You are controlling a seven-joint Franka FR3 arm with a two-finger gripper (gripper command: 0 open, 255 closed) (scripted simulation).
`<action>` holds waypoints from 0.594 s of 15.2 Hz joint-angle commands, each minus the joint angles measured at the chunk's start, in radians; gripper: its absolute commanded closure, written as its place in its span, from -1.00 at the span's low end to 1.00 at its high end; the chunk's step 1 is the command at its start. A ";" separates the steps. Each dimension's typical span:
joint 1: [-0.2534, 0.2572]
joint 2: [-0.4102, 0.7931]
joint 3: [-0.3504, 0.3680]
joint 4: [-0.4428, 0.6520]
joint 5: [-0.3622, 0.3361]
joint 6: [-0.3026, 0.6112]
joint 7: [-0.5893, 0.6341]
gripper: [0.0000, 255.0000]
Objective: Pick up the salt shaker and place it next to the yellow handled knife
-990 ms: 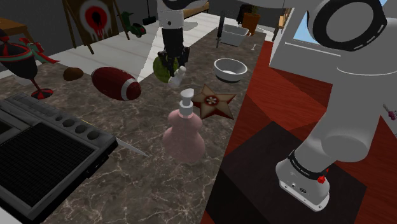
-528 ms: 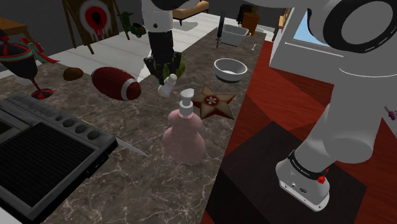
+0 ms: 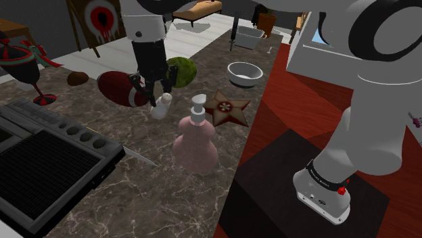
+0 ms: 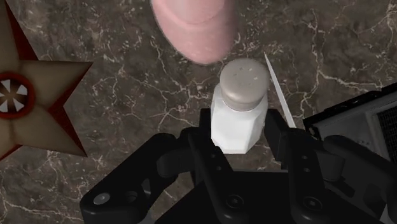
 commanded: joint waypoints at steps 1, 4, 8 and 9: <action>0.032 0.019 0.012 0.034 -0.004 -0.010 0.045 1.00; 0.086 0.057 0.030 0.094 -0.014 -0.026 0.111 1.00; 0.166 0.127 0.049 0.206 -0.034 -0.059 0.199 1.00; 0.188 0.149 0.053 0.241 -0.040 -0.070 0.221 1.00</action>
